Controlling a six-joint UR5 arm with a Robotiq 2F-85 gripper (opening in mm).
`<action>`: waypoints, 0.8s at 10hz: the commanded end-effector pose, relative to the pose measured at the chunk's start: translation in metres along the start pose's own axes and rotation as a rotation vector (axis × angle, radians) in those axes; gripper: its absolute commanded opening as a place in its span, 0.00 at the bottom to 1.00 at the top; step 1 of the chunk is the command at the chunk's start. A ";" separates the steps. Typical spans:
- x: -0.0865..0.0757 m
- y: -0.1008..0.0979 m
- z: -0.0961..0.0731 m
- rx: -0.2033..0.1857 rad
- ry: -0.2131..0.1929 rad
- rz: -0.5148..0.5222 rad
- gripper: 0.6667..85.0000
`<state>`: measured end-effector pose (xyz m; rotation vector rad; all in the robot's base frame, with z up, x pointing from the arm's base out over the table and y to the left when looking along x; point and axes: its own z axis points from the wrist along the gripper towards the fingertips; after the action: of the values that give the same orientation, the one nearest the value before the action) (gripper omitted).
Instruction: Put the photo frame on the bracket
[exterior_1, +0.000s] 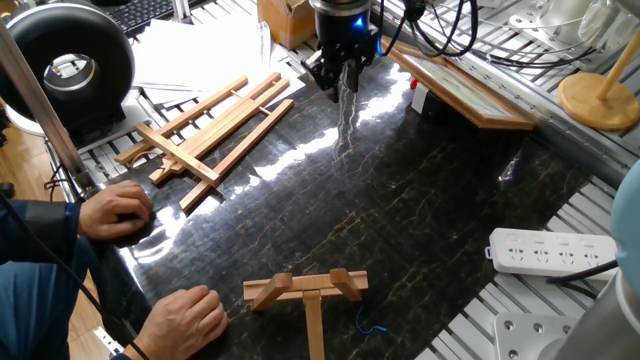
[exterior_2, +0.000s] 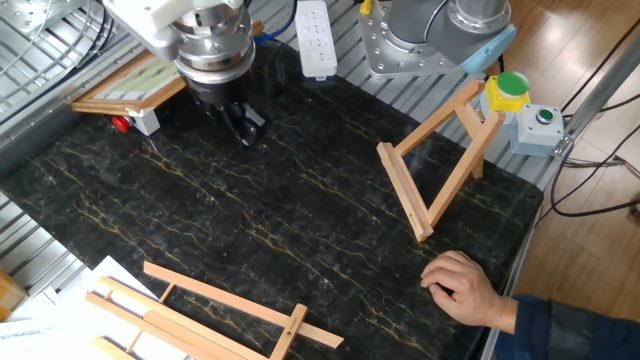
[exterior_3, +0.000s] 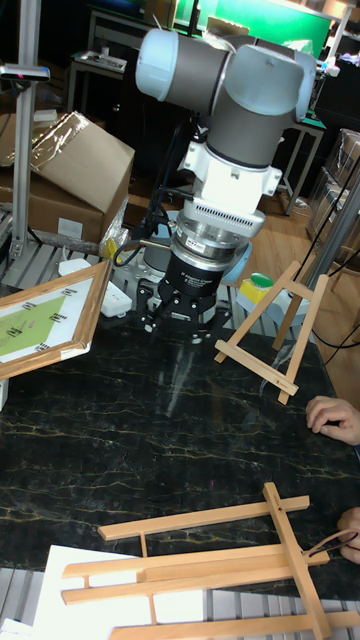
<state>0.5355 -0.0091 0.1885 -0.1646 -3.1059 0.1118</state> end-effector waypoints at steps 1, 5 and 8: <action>0.002 -0.003 -0.002 0.018 0.012 0.032 0.00; 0.008 -0.013 -0.008 0.011 0.050 -0.043 0.00; 0.005 -0.022 -0.012 0.047 0.057 -0.050 0.00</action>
<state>0.5277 -0.0253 0.1971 -0.1023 -3.0555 0.1610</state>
